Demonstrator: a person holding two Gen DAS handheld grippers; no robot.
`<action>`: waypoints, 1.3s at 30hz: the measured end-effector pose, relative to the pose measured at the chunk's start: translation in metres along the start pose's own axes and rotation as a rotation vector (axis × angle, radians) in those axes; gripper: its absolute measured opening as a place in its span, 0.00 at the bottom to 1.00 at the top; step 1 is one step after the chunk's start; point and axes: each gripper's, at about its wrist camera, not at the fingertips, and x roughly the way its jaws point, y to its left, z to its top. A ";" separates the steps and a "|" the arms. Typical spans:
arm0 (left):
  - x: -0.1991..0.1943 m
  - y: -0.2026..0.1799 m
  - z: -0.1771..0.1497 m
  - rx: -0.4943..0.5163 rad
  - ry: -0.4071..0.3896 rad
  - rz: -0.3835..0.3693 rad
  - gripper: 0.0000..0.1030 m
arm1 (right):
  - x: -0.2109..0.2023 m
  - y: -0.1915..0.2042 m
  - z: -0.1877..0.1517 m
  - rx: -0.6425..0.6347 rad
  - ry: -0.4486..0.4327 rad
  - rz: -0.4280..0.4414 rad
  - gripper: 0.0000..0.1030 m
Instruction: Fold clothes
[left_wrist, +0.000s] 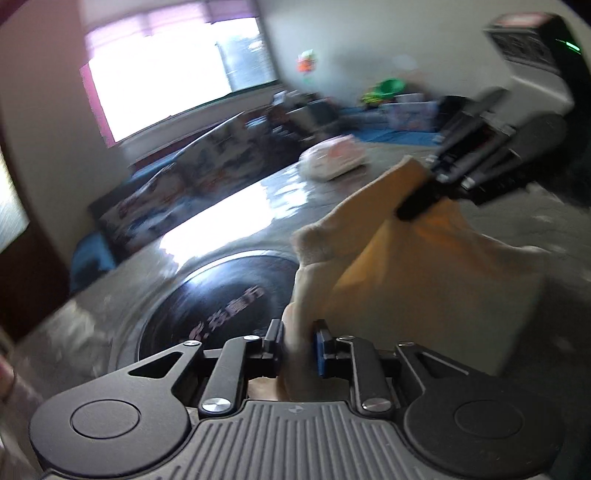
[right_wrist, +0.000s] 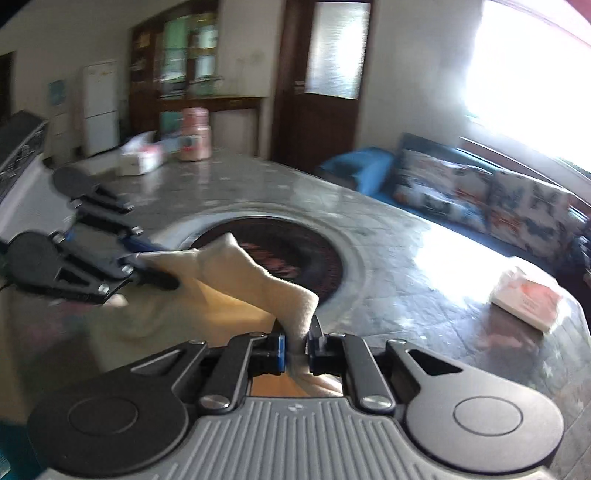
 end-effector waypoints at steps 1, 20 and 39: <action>0.010 0.002 -0.001 -0.034 0.011 0.021 0.21 | 0.012 -0.003 -0.006 0.021 0.000 -0.012 0.14; -0.039 -0.004 -0.007 -0.309 -0.061 0.173 0.52 | -0.011 -0.023 -0.068 0.269 -0.041 -0.116 0.36; -0.019 0.019 -0.035 -0.423 0.050 0.372 0.48 | 0.007 -0.029 -0.082 0.340 -0.017 -0.161 0.38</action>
